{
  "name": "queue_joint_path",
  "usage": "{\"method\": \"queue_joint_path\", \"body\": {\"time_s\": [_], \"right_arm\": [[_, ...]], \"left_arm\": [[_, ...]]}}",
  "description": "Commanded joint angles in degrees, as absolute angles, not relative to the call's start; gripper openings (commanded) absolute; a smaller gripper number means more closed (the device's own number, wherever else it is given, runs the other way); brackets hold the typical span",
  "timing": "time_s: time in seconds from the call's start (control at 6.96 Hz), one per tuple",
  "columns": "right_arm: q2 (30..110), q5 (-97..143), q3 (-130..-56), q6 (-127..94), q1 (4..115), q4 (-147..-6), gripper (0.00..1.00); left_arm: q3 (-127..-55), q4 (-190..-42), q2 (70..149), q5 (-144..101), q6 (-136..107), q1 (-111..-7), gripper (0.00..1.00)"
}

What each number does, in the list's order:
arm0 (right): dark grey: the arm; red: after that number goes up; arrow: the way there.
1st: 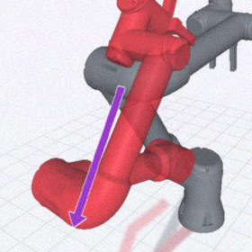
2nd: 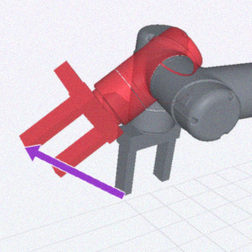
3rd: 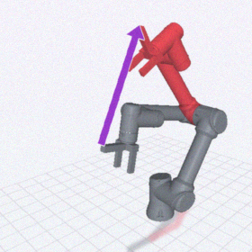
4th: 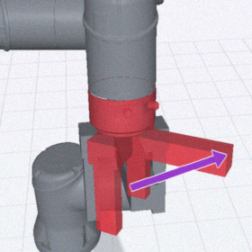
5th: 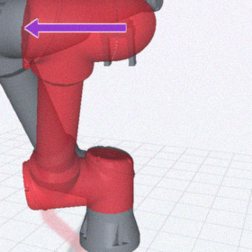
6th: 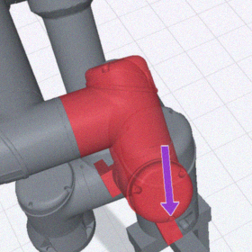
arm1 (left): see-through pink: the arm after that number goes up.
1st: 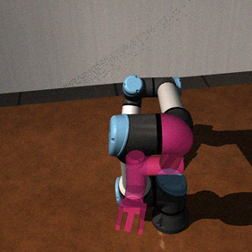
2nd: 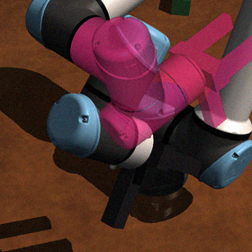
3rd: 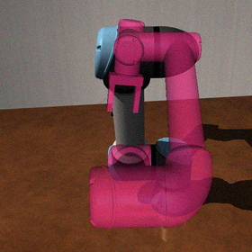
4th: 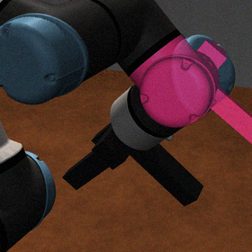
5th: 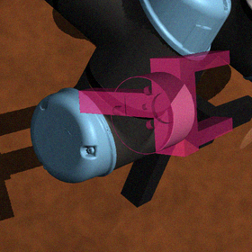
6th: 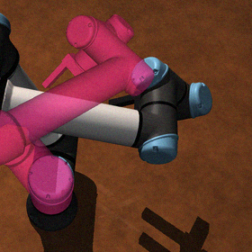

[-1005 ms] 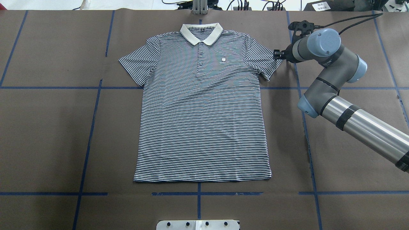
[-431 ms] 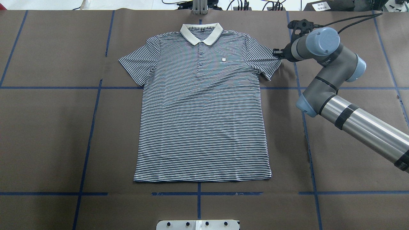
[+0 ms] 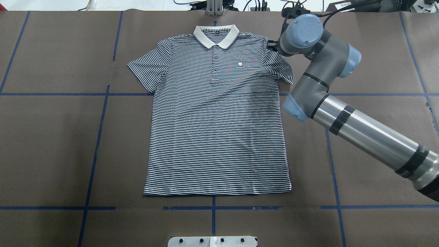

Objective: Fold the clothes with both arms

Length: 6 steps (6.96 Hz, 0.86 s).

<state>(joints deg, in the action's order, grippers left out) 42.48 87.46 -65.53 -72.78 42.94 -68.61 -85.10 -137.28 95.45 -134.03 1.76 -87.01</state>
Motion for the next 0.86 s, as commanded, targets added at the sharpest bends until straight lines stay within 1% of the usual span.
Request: {"method": "queue_joint_path", "body": {"time_s": [0.0, 0.57, 0.72], "right_arm": [[35.44, 80.88, -58.74, -77.51, 38.42, -71.37, 0.00], [34.72, 77.88, -56.43, -81.54, 37.36, -71.28, 0.00], [32.80, 77.78, -54.51, -82.17, 37.18, -71.28, 0.00]], "left_arm": [[-84.99, -137.29, 95.45, -134.03, 1.67, -87.01, 1.00], [-84.90, -137.20, 95.45, -134.03, 1.67, -87.01, 1.00], [-84.82, -137.28, 95.45, -134.03, 1.76, -87.01, 1.00]]}}
